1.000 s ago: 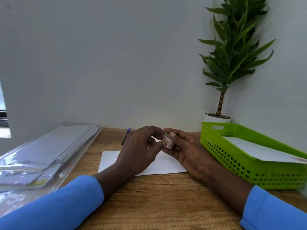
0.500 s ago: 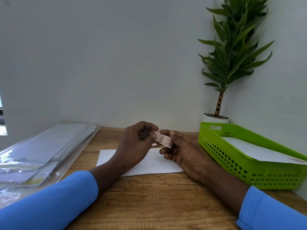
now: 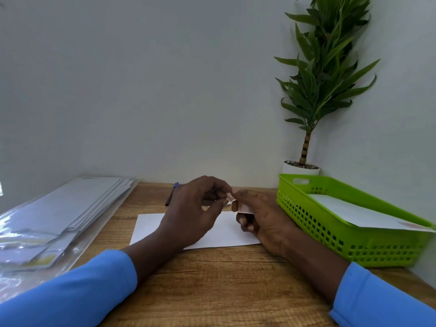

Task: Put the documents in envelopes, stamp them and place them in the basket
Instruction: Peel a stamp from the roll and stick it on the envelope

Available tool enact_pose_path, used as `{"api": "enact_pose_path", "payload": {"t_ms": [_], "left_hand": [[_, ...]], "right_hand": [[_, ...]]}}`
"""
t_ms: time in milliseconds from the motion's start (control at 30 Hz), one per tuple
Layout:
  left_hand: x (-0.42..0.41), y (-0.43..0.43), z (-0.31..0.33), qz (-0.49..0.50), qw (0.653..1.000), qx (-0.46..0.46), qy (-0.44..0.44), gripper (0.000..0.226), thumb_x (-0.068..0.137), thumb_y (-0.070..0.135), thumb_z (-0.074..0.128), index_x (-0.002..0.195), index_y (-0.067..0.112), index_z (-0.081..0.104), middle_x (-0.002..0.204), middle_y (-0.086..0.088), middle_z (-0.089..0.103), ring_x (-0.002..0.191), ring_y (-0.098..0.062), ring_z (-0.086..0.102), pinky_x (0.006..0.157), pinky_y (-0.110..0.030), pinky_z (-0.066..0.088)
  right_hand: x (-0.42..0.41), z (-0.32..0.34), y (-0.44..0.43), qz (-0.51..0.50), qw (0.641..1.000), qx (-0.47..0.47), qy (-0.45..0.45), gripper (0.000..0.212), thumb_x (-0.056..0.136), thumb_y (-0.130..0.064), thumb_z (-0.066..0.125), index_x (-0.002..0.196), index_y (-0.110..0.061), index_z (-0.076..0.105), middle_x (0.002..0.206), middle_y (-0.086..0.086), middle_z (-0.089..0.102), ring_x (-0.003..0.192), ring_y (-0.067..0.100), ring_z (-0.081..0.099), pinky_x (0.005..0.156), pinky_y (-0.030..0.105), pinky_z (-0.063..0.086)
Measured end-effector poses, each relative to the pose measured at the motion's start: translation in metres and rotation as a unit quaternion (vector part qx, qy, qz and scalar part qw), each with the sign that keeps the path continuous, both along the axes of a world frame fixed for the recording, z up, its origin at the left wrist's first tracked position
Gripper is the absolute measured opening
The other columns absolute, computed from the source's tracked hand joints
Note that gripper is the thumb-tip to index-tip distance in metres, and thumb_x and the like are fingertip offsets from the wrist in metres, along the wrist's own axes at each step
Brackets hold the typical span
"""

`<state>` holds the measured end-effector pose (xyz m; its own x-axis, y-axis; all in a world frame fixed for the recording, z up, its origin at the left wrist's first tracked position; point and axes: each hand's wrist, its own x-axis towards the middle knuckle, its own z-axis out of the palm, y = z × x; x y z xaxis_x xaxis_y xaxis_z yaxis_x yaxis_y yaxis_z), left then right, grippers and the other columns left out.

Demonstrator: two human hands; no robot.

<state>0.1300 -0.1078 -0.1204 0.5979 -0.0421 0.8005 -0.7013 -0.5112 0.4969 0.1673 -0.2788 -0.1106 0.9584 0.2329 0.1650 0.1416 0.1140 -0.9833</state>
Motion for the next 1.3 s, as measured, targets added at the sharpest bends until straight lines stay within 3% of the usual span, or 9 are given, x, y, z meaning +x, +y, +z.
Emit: {"api": "enact_pose_path", "payload": {"t_ms": [267,433,533,600,767,867,1133,1200,1300], "left_hand": [[0.002,0.001,0.0,-0.018,0.991,-0.084,0.099,0.027,0.087,0.023,0.08,0.111,0.026,0.07,0.103,0.009,0.074,0.086,-0.012,0.076,0.074,-0.036,0.065],[0.007,0.007,0.0,-0.047,0.978,-0.123,0.159,0.026,0.09,0.008,0.075,0.111,0.022,0.071,0.083,-0.004,0.075,0.076,-0.021,0.074,0.074,-0.042,0.064],[0.011,0.009,-0.002,-0.045,0.97,-0.137,0.196,0.029,0.094,0.006,0.069,0.115,0.025,0.073,0.087,-0.005,0.075,0.081,-0.023,0.072,0.073,-0.034,0.063],[0.014,0.011,-0.002,-0.026,0.966,-0.136,0.217,0.021,0.096,0.012,0.067,0.106,0.027,0.078,0.093,-0.002,0.076,0.084,-0.022,0.072,0.077,-0.039,0.063],[0.014,0.012,-0.001,-0.019,0.964,-0.112,0.239,0.014,0.097,0.019,0.068,0.093,0.027,0.08,0.093,-0.002,0.076,0.087,-0.027,0.071,0.068,-0.029,0.058],[0.011,0.014,0.002,-0.018,0.965,-0.096,0.244,0.012,0.097,0.019,0.067,0.094,0.023,0.078,0.091,-0.004,0.075,0.078,-0.018,0.07,0.064,-0.026,0.055],[0.009,0.013,0.003,-0.032,0.965,-0.088,0.246,0.009,0.091,0.021,0.075,0.094,0.012,0.074,0.081,-0.004,0.079,0.07,-0.014,0.072,0.062,-0.027,0.054],[0.011,0.011,0.0,-0.033,0.964,-0.071,0.254,0.011,0.091,0.025,0.075,0.091,0.014,0.075,0.081,0.0,0.079,0.072,-0.013,0.073,0.061,-0.025,0.052],[0.018,0.011,-0.004,-0.023,0.967,-0.022,0.254,0.012,0.091,0.031,0.075,0.083,0.022,0.077,0.076,-0.002,0.075,0.069,-0.013,0.065,0.062,-0.03,0.048]], "right_hand": [[-0.001,-0.001,-0.004,-0.035,0.994,-0.052,-0.086,0.015,0.091,-0.022,0.072,0.086,-0.008,0.076,0.069,0.006,0.062,0.049,0.014,0.041,0.042,0.02,0.031],[-0.004,0.001,-0.004,-0.052,0.975,-0.132,-0.172,0.01,0.092,-0.019,0.071,0.091,-0.014,0.079,0.065,-0.012,0.067,0.053,0.005,0.051,0.049,0.016,0.04],[0.003,0.01,-0.019,-0.204,0.858,-0.35,-0.315,0.014,0.091,-0.034,0.068,0.099,-0.03,0.079,0.083,-0.014,0.075,0.076,0.001,0.066,0.068,0.023,0.052],[0.005,0.02,-0.032,-0.259,0.795,-0.461,-0.296,0.019,0.09,-0.04,0.062,0.1,-0.031,0.076,0.088,-0.01,0.075,0.085,0.011,0.069,0.075,0.029,0.055],[0.012,0.009,-0.046,-0.156,0.732,-0.638,-0.184,0.039,0.093,-0.048,0.057,0.128,-0.033,0.064,0.133,-0.006,0.064,0.119,0.019,0.06,0.096,0.032,0.05],[0.014,0.01,-0.046,-0.095,0.751,-0.622,-0.198,0.033,0.095,-0.043,0.058,0.126,-0.036,0.068,0.138,-0.008,0.061,0.119,0.014,0.058,0.092,0.025,0.044],[0.005,0.002,-0.031,-0.054,0.829,-0.526,-0.18,0.034,0.075,-0.057,0.079,0.093,-0.029,0.074,0.098,-0.016,0.067,0.09,0.001,0.062,0.078,0.028,0.053],[0.001,-0.001,-0.025,-0.041,0.841,-0.502,-0.199,0.025,0.08,-0.052,0.078,0.091,-0.03,0.076,0.095,-0.017,0.067,0.087,-0.002,0.06,0.07,0.022,0.047],[0.003,-0.003,-0.024,-0.054,0.88,-0.429,-0.195,0.008,0.087,-0.036,0.074,0.091,-0.03,0.076,0.093,-0.012,0.07,0.087,0.005,0.065,0.074,0.026,0.052]]}}
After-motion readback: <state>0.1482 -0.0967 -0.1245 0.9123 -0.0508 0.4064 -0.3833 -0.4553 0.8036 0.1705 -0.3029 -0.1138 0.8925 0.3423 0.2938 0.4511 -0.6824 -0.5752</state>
